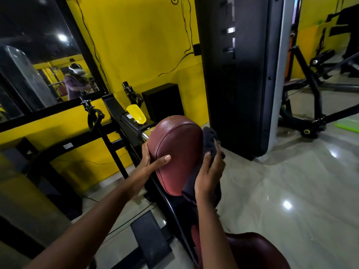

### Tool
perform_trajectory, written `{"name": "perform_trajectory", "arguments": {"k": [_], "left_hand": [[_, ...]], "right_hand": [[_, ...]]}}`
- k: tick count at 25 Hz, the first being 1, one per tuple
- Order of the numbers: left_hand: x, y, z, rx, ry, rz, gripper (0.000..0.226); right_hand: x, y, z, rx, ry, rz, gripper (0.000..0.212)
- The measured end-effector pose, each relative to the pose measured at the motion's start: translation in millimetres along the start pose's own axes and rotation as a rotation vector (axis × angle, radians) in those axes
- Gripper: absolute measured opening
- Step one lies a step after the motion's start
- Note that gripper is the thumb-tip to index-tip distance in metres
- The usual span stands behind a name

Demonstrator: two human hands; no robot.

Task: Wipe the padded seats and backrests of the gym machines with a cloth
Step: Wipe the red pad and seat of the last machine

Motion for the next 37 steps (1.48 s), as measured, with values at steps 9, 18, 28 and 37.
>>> {"name": "perform_trajectory", "arguments": {"k": [9, 18, 28, 37], "left_hand": [[-18, 1, 8, -0.04, 0.135, -0.048, 0.105], [-9, 22, 13, -0.078, 0.243, -0.063, 0.12], [-1, 25, 9, -0.126, 0.298, -0.049, 0.111], [-6, 6, 10, -0.097, 0.342, -0.14, 0.118]], "right_hand": [[83, -131, 36, -0.901, -0.573, 0.431, 0.033], [103, -147, 13, -0.928, -0.804, 0.406, 0.03], [102, -126, -19, -0.785, -0.765, 0.282, 0.033], [63, 26, -50, 0.314, -0.582, -0.145, 0.036]]}}
Point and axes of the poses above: each hand's wrist, its own z-axis away from the middle knuckle, its own x-axis out of the palm, y = z × x, the point moved 10 cm from there along -z, towards the middle knuckle, and after that the axes turned 3 degrees about -z, right-handed, at the moved point
